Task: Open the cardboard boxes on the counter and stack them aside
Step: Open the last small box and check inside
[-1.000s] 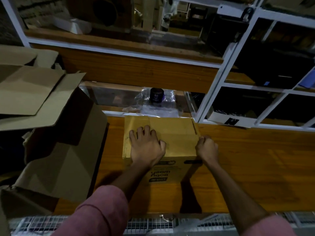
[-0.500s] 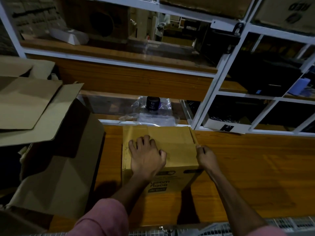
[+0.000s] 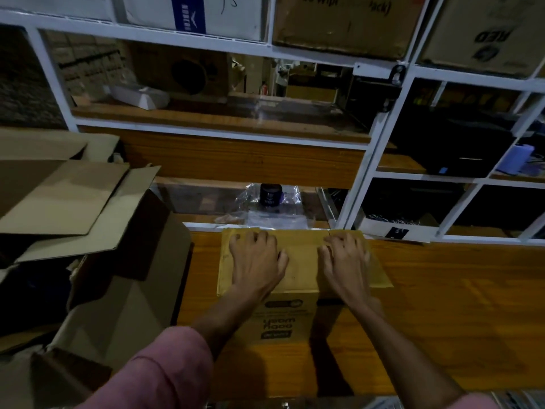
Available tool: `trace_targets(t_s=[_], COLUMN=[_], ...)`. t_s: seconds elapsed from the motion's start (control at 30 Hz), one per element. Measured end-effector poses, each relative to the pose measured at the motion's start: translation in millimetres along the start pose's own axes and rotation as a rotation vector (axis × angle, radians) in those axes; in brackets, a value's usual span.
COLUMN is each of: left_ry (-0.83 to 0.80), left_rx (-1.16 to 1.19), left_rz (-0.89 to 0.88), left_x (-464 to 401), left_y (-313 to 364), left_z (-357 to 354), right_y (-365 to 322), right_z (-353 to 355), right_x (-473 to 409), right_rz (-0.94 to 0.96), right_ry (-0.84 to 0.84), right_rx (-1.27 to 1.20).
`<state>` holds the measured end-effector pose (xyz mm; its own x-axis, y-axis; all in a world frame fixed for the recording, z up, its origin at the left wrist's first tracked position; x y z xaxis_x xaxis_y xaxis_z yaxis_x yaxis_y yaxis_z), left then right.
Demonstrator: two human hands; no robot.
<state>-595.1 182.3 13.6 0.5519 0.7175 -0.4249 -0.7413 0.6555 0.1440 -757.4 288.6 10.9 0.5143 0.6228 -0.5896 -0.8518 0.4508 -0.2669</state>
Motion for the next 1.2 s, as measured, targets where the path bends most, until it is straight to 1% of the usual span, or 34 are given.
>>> trace_targets(t_s=[0.07, 0.1, 0.13, 0.17, 0.2, 0.27, 0.3, 0.33, 0.37, 0.47, 0.5, 0.57, 0.63, 0.7, 0.77, 0.8, 0.9, 0.97, 1.07, 1.2], left_ry=[0.011, -0.004, -0.028, -0.079, -0.151, -0.318, -0.398, -0.461, -0.491, -0.450, -0.460, -0.539, -0.641, -0.733, -0.762, -0.732, -0.538, -0.427, -0.370, -0.345], left_rx=[0.092, 0.136, 0.159, 0.163, 0.160, 0.176, 0.202, 0.230, 0.253, 0.279, 0.283, 0.302, 0.321, 0.347, 0.343, 0.308, 0.137, 0.059, -0.036, -0.140], left_rz=[-0.050, -0.071, -0.095, -0.112, -0.117, -0.110, -0.106, -0.107, -0.113, -0.113, -0.104, -0.078, -0.069, -0.097, -0.161, -0.208, -0.334, -0.386, -0.427, -0.406], left_x=[-8.7, -12.7, -16.3, -19.3, -20.9, -16.7, -11.8, -6.1, -1.3, 8.8, 13.0, 21.6, 29.2, 38.4, 50.8, 56.7, 68.5, 69.3, 65.2, 61.4], left_y=[8.7, 13.5, 19.2, 24.4, 28.2, 33.5, 35.9, 38.7, 41.2, 44.2, 44.5, 44.9, 46.2, 50.9, 54.6, 54.3, 47.6, 46.7, 50.4, 51.6], left_z=[22.0, 31.2, 38.3, 40.7, 39.6, 28.8, 20.7, 13.7, 9.4, 10.0, 8.9, 3.4, -1.7, -7.6, -17.1, -23.1, -38.7, -40.5, -39.6, -39.0], right_y=[-18.3, -25.0, -31.0, -34.7, -37.8, -42.2, -42.0, -40.2, -38.6, -38.0, -38.9, -38.0, -35.9, -35.8, -36.8, -36.8, -34.7, -31.6, -29.3, -32.5], right_z=[18.5, 25.3, 29.9, 28.4, 21.6, -0.9, -10.7, -18.9, -24.6, -24.3, -22.4, -20.2, -20.5, -26.4, -33.8, -37.4, -41.0, -40.8, -44.7, -42.4], right_x=[-18.1, -27.7, -37.4, -47.1, -52.5, -45.2, -35.8, -26.8, -19.8, -8.5, -4.1, 5.0, 15.3, 26.1, 38.3, 44.3, 56.9, 59.3, 61.7, 65.3], right_rz=[0.065, 0.085, 0.082, 0.055, 0.022, 0.041, 0.068, 0.078, 0.073, 0.048, 0.046, 0.030, 0.023, 0.059, 0.097, 0.108, 0.086, 0.079, 0.137, 0.250], right_ry=[0.057, 0.039, -0.035, -0.161, -0.333, -0.699, -0.841, -0.937, -0.991, -1.056, -1.089, -1.145, -1.175, -1.195, -1.196, -1.182, -1.086, -1.014, -0.926, -0.701], right_rx=[-0.084, -0.145, -0.209, -0.258, -0.279, -0.182, -0.107, -0.060, -0.057, -0.074, -0.072, -0.067, -0.066, -0.083, -0.117, -0.145, -0.219, -0.221, -0.140, 0.003])
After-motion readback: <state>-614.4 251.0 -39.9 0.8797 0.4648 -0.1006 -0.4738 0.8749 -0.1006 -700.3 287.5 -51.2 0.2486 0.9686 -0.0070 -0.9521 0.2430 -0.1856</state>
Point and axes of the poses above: each hand's wrist, its own x-axis away from the middle knuckle, its own z-axis out of the back of the hand, y = z × x, the point moved 8 cm from there along -x, towards the middle knuckle, and after that the axes turned 7 degrees about y, right-handed, at the moved point
